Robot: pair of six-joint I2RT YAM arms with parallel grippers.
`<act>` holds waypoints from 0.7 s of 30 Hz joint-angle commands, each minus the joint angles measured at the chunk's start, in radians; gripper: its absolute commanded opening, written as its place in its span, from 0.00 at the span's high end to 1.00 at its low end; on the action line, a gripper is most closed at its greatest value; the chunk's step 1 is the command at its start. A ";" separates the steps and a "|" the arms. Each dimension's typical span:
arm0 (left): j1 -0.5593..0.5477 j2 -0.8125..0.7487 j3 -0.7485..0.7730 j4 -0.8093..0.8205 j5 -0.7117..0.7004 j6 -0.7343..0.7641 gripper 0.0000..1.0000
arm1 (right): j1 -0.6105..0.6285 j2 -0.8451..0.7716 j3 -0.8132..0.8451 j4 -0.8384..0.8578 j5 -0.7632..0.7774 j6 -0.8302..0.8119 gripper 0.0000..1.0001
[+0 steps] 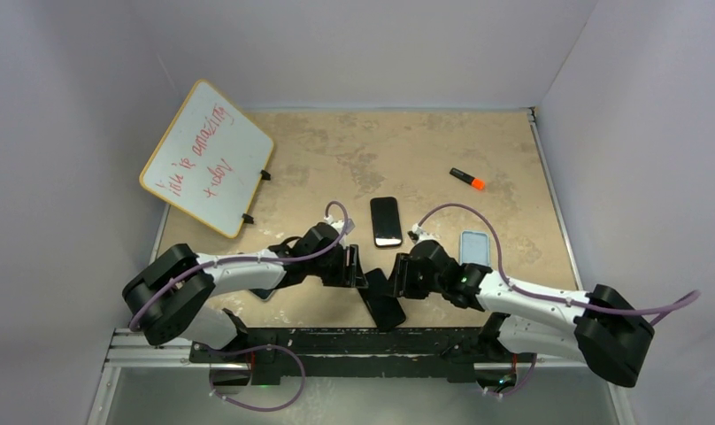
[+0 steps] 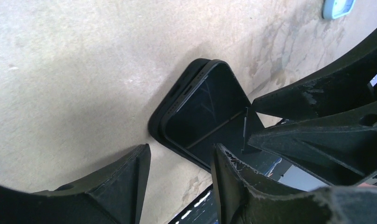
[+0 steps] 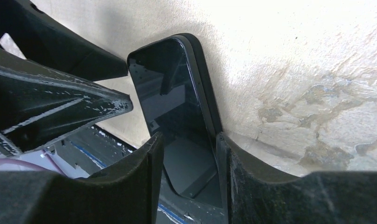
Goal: Put the phone into the phone case
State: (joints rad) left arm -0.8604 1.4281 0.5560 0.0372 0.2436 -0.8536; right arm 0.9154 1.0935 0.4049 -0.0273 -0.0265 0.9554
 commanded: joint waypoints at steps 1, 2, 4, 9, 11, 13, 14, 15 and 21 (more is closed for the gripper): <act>-0.023 0.030 -0.017 0.114 0.053 -0.022 0.48 | -0.006 -0.050 -0.009 -0.054 -0.012 -0.031 0.56; -0.027 0.042 -0.014 0.123 0.055 -0.024 0.48 | -0.006 -0.056 -0.016 -0.051 -0.019 -0.034 0.58; -0.032 0.063 -0.005 0.137 0.058 -0.024 0.48 | -0.007 -0.060 -0.035 -0.043 -0.031 -0.035 0.60; -0.034 0.088 0.019 0.142 0.042 -0.017 0.53 | -0.013 -0.061 -0.065 -0.017 -0.047 -0.040 0.64; -0.034 0.097 0.032 0.139 0.033 0.000 0.56 | -0.013 -0.058 -0.072 0.009 -0.055 -0.040 0.66; -0.034 0.109 0.049 0.131 0.030 0.027 0.58 | -0.013 -0.049 -0.071 0.022 -0.066 -0.051 0.71; -0.034 0.116 0.061 0.123 0.032 0.044 0.60 | -0.013 -0.046 -0.069 0.024 -0.068 -0.056 0.74; -0.034 0.119 0.066 0.118 0.031 0.061 0.61 | -0.013 -0.045 -0.068 0.024 -0.069 -0.061 0.78; -0.029 0.132 0.085 0.176 0.089 0.101 0.69 | -0.013 -0.039 -0.098 0.129 -0.118 -0.055 0.93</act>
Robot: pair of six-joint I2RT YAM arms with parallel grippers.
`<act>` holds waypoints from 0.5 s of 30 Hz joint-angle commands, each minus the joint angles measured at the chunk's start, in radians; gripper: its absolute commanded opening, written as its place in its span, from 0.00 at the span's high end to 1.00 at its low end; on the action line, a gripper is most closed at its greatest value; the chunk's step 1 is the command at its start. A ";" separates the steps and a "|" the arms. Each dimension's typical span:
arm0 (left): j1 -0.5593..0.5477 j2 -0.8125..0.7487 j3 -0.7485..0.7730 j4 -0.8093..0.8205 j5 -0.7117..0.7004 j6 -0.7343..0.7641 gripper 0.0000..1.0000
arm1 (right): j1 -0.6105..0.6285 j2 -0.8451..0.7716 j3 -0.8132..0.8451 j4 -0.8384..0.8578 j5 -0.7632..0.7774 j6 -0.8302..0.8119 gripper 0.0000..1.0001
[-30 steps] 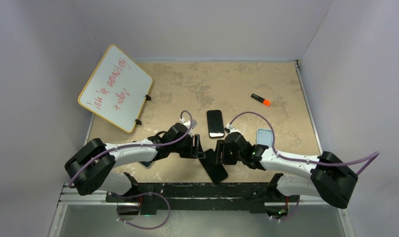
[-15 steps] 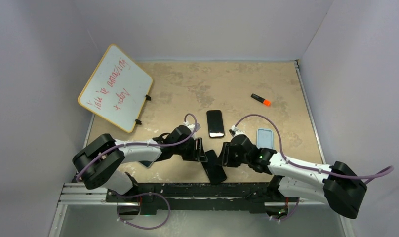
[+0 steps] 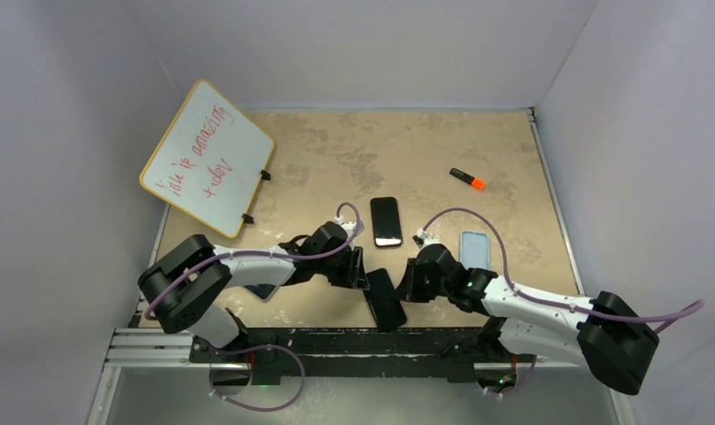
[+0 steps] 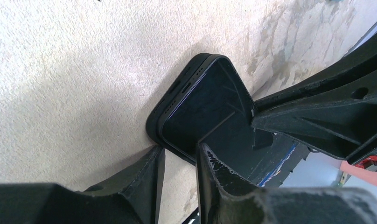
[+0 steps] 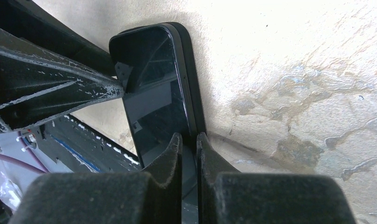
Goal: Put the phone into the phone case
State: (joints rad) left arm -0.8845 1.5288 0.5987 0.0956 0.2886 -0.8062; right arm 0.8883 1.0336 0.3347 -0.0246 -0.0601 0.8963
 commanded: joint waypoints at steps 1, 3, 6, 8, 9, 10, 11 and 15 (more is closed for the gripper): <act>0.001 0.035 0.038 0.133 0.054 0.045 0.69 | 0.014 0.026 -0.034 0.125 -0.084 0.029 0.94; 0.031 0.038 0.009 0.193 0.112 0.009 0.70 | 0.014 0.034 -0.047 0.145 -0.089 0.047 0.94; 0.076 0.032 -0.040 0.303 0.159 -0.041 0.70 | 0.014 0.024 -0.082 0.211 -0.103 0.095 0.93; 0.083 0.041 -0.027 0.311 0.173 -0.030 0.70 | 0.014 0.014 -0.099 0.244 -0.098 0.120 0.92; 0.082 0.051 -0.008 0.299 0.181 -0.018 0.70 | 0.014 0.012 -0.100 0.248 -0.094 0.129 0.92; 0.082 0.064 0.010 0.289 0.189 -0.010 0.69 | 0.014 0.012 -0.098 0.248 -0.083 0.132 0.91; 0.083 0.076 0.028 0.282 0.199 -0.003 0.69 | 0.014 0.013 -0.092 0.244 -0.074 0.132 0.90; 0.083 0.115 0.070 0.283 0.211 -0.003 0.68 | 0.009 0.026 -0.089 0.226 -0.015 0.146 0.89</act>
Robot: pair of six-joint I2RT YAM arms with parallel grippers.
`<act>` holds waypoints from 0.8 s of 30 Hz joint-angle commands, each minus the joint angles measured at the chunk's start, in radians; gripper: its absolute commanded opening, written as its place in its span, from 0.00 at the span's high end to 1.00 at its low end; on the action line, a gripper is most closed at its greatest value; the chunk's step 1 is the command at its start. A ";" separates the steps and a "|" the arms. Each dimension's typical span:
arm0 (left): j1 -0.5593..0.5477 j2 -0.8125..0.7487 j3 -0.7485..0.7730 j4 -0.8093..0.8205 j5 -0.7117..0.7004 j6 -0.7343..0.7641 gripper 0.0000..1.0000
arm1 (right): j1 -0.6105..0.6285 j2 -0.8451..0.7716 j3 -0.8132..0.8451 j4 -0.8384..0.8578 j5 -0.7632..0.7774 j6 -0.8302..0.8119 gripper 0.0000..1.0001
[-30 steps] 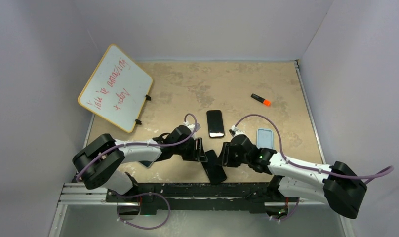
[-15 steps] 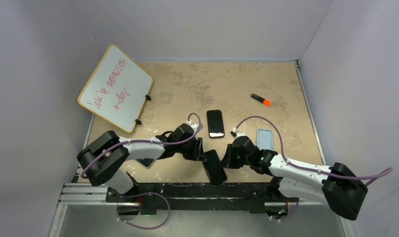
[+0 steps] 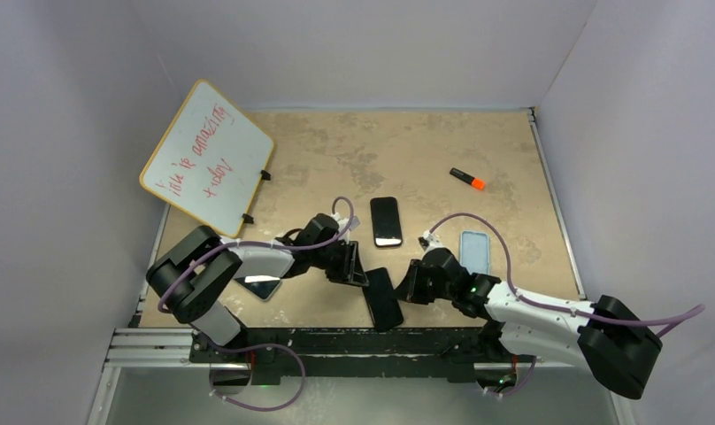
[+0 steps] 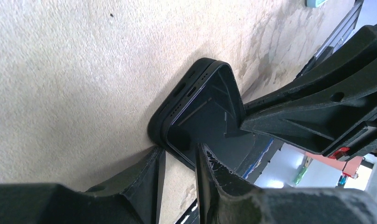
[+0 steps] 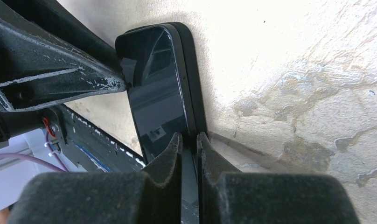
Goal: Put the phone into the phone case
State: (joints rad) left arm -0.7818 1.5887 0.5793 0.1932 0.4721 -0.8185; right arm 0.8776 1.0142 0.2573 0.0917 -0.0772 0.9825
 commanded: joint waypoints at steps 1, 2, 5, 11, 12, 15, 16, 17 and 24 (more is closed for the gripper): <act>-0.019 0.061 0.094 0.197 0.032 0.003 0.68 | 0.018 0.045 -0.014 0.105 0.012 0.061 0.87; -0.020 0.064 0.097 0.205 0.037 -0.003 0.68 | 0.018 0.040 -0.017 0.103 0.018 0.062 0.86; -0.019 0.056 0.105 0.190 0.034 0.002 0.65 | 0.017 -0.001 -0.026 0.089 0.040 0.071 0.80; -0.015 -0.013 0.117 -0.018 -0.033 0.058 0.55 | 0.014 -0.163 -0.027 -0.046 0.099 0.072 0.58; -0.014 -0.031 0.105 -0.028 -0.038 0.057 0.53 | 0.014 -0.183 -0.031 -0.054 0.101 0.072 0.55; -0.016 -0.081 0.072 -0.062 -0.063 0.039 0.52 | 0.014 -0.213 -0.040 -0.072 0.103 0.072 0.44; -0.015 -0.094 0.061 -0.072 -0.069 0.032 0.52 | 0.014 -0.213 -0.044 -0.072 0.104 0.072 0.43; -0.016 -0.103 0.048 -0.075 -0.074 0.029 0.52 | 0.014 -0.211 -0.049 -0.069 0.106 0.074 0.41; -0.016 -0.107 -0.014 -0.014 -0.060 -0.017 0.54 | 0.014 -0.127 -0.063 0.020 0.090 0.040 0.34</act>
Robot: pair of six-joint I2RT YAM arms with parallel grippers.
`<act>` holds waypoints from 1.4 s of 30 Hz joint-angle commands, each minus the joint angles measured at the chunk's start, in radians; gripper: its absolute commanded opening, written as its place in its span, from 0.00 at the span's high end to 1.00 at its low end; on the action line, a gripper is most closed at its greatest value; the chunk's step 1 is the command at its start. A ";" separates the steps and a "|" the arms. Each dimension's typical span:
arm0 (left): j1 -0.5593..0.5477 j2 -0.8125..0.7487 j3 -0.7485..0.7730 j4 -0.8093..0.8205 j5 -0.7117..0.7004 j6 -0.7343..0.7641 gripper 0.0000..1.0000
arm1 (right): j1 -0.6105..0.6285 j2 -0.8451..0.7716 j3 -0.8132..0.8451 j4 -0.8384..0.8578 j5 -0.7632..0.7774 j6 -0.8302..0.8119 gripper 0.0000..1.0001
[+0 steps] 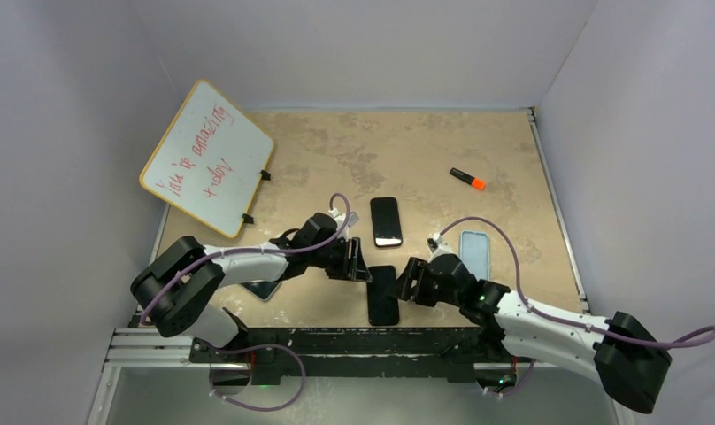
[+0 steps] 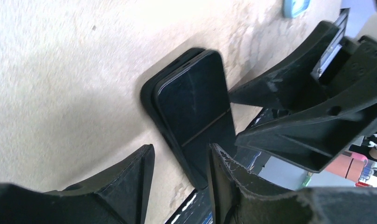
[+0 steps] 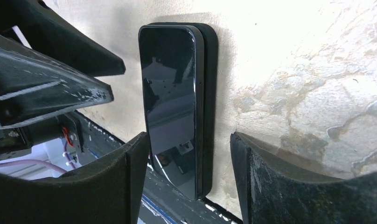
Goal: Put the phone into the phone case
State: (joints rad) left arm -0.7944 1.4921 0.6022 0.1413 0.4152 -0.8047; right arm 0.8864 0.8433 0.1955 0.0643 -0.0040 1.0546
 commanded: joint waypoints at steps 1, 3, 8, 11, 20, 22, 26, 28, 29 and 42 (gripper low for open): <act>-0.004 -0.009 -0.049 0.053 0.001 -0.037 0.55 | 0.006 0.060 0.006 0.048 0.035 -0.040 0.33; -0.004 -0.001 -0.076 0.080 0.005 -0.057 0.55 | 0.006 0.092 -0.006 0.082 0.027 -0.028 0.32; -0.010 0.047 -0.104 0.153 0.035 -0.104 0.54 | 0.006 0.138 -0.001 0.112 0.006 -0.020 0.31; -0.017 0.068 -0.110 0.165 0.021 -0.114 0.54 | 0.006 0.133 -0.012 0.143 0.010 -0.008 0.32; -0.016 0.081 -0.108 0.103 0.012 -0.139 0.60 | 0.003 0.038 -0.122 0.347 -0.008 0.137 0.33; -0.016 0.075 -0.117 0.100 0.028 -0.145 0.61 | 0.003 0.024 -0.154 0.423 -0.012 0.186 0.33; -0.014 0.041 -0.170 0.133 0.036 -0.174 0.61 | 0.004 -0.003 -0.089 0.316 0.038 0.105 0.31; -0.014 0.047 -0.176 0.152 0.046 -0.169 0.62 | 0.003 -0.001 -0.114 0.336 0.007 0.126 0.32; -0.014 0.058 -0.173 0.162 0.056 -0.165 0.64 | 0.003 0.004 -0.124 0.350 0.012 0.139 0.32; -0.013 0.132 -0.130 0.152 0.107 -0.113 0.74 | 0.019 0.158 0.019 0.251 0.063 0.071 0.28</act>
State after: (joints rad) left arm -0.8066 1.5990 0.4660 0.3534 0.5476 -0.9760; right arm 0.8932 0.9718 0.1802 0.3222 0.0185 1.1412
